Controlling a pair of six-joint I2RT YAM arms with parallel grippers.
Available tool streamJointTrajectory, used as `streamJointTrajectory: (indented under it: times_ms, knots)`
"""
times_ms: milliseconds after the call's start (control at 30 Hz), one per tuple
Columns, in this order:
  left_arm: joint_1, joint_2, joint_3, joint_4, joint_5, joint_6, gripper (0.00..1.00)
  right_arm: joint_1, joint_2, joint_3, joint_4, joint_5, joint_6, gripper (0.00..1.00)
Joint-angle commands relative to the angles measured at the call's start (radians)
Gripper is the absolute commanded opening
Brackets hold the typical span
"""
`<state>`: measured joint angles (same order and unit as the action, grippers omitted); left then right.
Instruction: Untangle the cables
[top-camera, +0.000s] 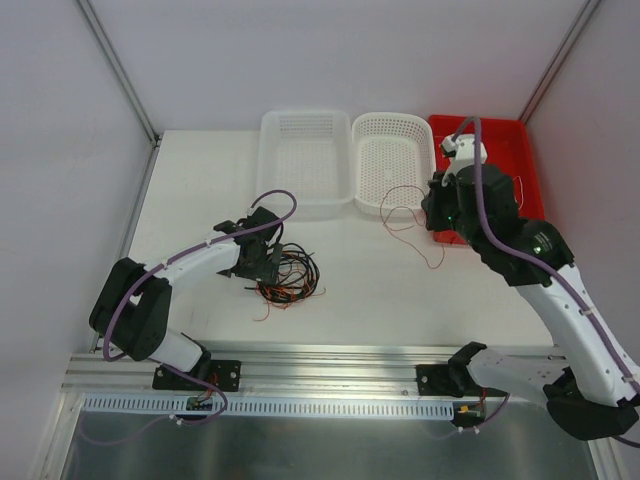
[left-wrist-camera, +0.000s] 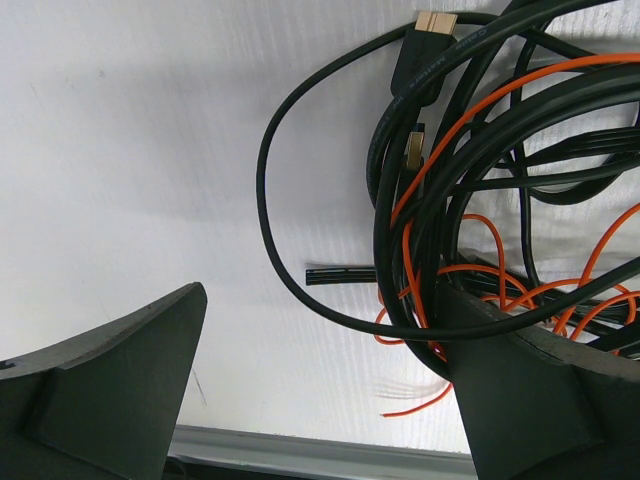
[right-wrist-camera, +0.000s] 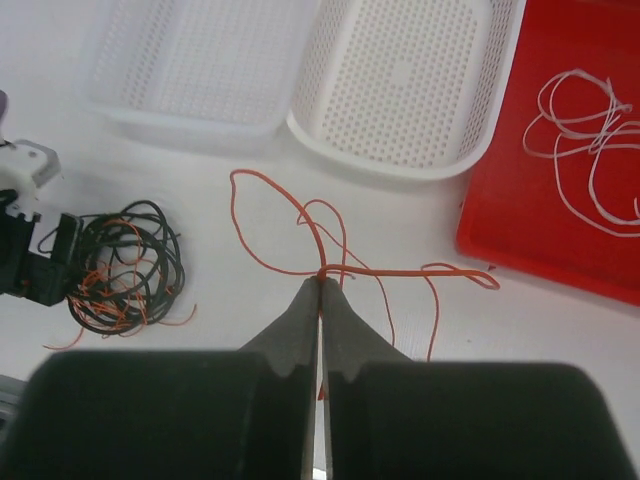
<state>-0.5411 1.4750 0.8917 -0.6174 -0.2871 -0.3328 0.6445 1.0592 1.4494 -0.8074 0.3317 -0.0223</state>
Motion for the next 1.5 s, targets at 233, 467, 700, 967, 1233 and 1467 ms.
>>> streamJointTrajectory:
  times_ms: [233,467,700,967,1233,1467]
  knots:
    - [0.007,-0.159,0.006,0.011,-0.001,0.005,0.99,-0.08,0.079,0.186,0.147,-0.017,-0.131,0.01]
    - [0.007,-0.485,-0.114,0.16,0.009,0.037,0.99,-0.173,0.208,0.235,0.33,-0.039,-0.114,0.01]
    - [0.009,-0.67,-0.166,0.245,-0.023,0.054,0.99,-0.256,0.425,0.344,0.494,-0.04,-0.119,0.01]
    - [0.007,-0.644,-0.157,0.246,0.003,0.048,0.99,-0.309,0.717,0.417,0.635,0.035,-0.09,0.01]
    - [0.007,-0.633,-0.16,0.248,-0.003,0.049,0.99,-0.345,1.031,0.549,0.555,-0.006,0.001,0.02]
    - [0.007,-0.605,-0.154,0.246,0.011,0.052,0.99,-0.355,1.075,0.531,0.412,-0.103,0.018,0.46]
